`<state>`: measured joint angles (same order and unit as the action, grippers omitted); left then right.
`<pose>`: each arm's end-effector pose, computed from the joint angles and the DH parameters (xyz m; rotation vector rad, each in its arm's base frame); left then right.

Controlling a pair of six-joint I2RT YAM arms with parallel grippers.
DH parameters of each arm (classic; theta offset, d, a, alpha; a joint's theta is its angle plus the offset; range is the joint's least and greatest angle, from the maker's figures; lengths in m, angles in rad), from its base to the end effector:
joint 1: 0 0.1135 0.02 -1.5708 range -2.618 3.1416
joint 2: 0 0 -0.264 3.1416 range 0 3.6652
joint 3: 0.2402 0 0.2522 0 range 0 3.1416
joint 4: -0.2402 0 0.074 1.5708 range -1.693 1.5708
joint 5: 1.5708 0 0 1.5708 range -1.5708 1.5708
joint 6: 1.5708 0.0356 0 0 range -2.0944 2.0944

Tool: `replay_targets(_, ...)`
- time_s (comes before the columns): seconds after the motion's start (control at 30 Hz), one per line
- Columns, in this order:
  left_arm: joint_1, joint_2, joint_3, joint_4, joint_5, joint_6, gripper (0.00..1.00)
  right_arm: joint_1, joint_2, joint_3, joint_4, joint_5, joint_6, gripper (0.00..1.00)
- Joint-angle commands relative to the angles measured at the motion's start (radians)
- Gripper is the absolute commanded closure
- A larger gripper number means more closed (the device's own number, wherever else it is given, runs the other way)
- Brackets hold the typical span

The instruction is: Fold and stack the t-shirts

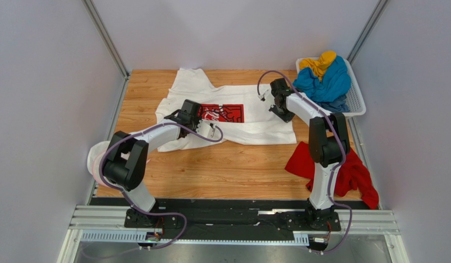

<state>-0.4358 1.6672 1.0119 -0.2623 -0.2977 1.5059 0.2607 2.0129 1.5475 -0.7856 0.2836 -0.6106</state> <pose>0.3143 -0.1348 0.1888 2.0845 1.5869 0.7894 0.4014 0.0968 0.1931 -1.1384 2.6006 -0.4787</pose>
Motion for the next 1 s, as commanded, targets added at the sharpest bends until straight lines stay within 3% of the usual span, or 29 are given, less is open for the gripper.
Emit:
replay_targets(0.0,0.011,0.028,0.053,0.031,0.003,0.019,1.00,-0.012,0.014,0.039,0.025,0.026,-0.021,1.00)
replay_targets(0.1,0.011,0.043,0.056,0.046,0.003,0.020,1.00,-0.012,0.017,0.034,0.031,0.034,-0.018,0.97)
replay_targets(0.23,0.011,0.065,0.062,0.063,0.000,0.019,1.00,-0.014,0.007,0.026,0.032,0.019,-0.006,0.68)
replay_targets(0.33,0.011,0.072,0.062,0.081,-0.003,0.020,1.00,-0.012,-0.002,0.014,0.032,0.017,0.002,0.61)
replay_targets(0.8,0.011,0.167,0.137,0.205,-0.040,0.042,1.00,0.011,-0.155,-0.131,0.023,-0.032,0.057,0.58)
replay_targets(0.87,0.011,0.183,0.146,0.230,-0.046,0.051,0.94,0.009,-0.181,-0.161,0.023,-0.031,0.057,0.59)
replay_targets(0.97,0.014,0.206,0.163,0.251,-0.060,0.053,0.72,0.009,-0.206,-0.188,0.025,-0.027,0.057,0.59)
